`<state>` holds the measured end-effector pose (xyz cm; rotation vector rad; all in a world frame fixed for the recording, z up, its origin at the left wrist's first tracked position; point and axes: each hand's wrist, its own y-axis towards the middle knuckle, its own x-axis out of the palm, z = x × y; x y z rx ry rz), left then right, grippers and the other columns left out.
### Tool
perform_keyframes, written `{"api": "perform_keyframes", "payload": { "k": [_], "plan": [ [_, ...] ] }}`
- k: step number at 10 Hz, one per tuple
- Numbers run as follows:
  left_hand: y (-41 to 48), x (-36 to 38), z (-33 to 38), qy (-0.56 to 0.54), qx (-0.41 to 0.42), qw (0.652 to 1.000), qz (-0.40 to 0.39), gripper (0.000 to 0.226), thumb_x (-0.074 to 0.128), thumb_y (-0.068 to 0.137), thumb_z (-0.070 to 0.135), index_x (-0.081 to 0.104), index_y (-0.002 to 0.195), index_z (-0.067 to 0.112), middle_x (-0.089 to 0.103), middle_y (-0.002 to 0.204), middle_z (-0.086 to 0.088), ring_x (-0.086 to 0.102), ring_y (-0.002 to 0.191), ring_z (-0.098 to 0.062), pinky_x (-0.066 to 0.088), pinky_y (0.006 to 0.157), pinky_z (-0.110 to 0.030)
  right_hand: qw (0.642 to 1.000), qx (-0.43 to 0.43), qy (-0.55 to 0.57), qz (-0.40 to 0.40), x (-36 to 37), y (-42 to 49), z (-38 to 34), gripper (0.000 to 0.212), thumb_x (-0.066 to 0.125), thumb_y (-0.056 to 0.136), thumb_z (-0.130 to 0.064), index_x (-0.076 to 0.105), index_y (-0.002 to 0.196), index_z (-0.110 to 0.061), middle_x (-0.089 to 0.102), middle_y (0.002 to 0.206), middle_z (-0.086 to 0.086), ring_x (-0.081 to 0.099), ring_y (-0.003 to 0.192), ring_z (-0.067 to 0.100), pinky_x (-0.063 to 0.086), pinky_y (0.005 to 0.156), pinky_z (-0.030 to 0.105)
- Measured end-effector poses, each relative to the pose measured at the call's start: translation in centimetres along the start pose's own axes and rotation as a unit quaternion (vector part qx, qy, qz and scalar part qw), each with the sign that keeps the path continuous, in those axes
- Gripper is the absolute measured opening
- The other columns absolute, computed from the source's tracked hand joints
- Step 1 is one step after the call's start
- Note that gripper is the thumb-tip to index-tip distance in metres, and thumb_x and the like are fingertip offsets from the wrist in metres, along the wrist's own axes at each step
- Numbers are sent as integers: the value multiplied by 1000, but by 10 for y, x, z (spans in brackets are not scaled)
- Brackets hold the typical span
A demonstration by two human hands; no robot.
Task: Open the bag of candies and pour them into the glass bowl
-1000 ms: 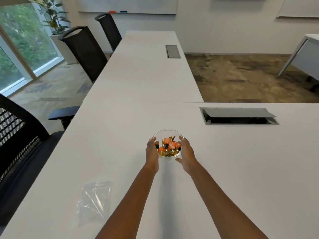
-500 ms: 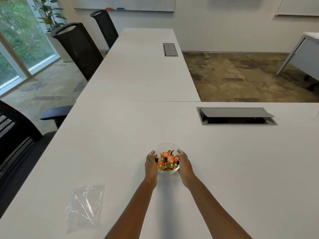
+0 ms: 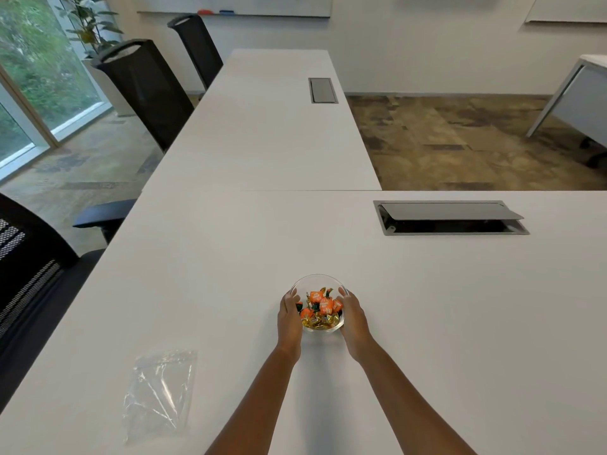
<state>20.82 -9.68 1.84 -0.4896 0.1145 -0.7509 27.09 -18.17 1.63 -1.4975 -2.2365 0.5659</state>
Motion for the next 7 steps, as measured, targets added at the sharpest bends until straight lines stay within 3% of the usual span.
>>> {"api": "perform_keyframes", "payload": {
  "k": [1, 3, 4, 5, 6, 7],
  "plan": [
    [-2, 0, 0, -2, 5, 1000, -5, 41, 23, 99, 30, 39, 133, 16, 43, 139, -11, 39, 111, -15, 31, 98, -32, 1000, -5, -2, -4, -2, 0, 3, 40, 32, 96, -21, 39, 136, -18, 37, 146, 12, 40, 130, 28, 36, 110, 45],
    [-5, 0, 0, 5, 15, 1000, 2, 42, 21, 99, 29, 41, 133, 14, 47, 117, -2, 41, 110, -14, 31, 92, -26, 1000, -7, -9, -6, -5, -2, 2, 41, 32, 96, -20, 40, 135, -16, 43, 137, 8, 44, 118, 22, 36, 107, 40],
    [-7, -5, -8, 25, 41, 999, 16, 44, 20, 99, 32, 48, 127, 13, 52, 115, 0, 46, 107, -15, 32, 92, -26, 998, -12, -58, 24, -8, -5, 5, 41, 30, 95, -29, 47, 131, -20, 50, 128, 0, 45, 123, 20, 36, 100, 32],
    [-14, -14, -15, 107, 86, 989, 57, 43, 22, 99, 30, 54, 118, 10, 58, 112, -2, 51, 106, -17, 35, 89, -26, 987, -64, -124, 80, -15, -14, 10, 33, 30, 96, -27, 60, 98, -13, 60, 96, 3, 52, 98, 22, 38, 75, 31],
    [-13, -25, -30, 220, 95, 968, 70, 44, 23, 99, 28, 42, 133, 8, 48, 139, -7, 37, 134, -21, 31, 110, -32, 956, -128, -234, 120, -25, -18, 23, 33, 31, 97, -20, 60, 103, -8, 64, 101, 9, 56, 103, 27, 42, 81, 30],
    [-15, -36, -48, 330, 92, 936, 74, 51, 13, 98, 32, 20, 144, 11, 18, 157, -6, 8, 146, -19, 8, 119, -34, 927, -140, -319, 136, -31, -19, 41, 42, 26, 98, -21, 49, 129, -4, 51, 138, 11, 44, 132, 25, 36, 107, 33]
  ]
}}
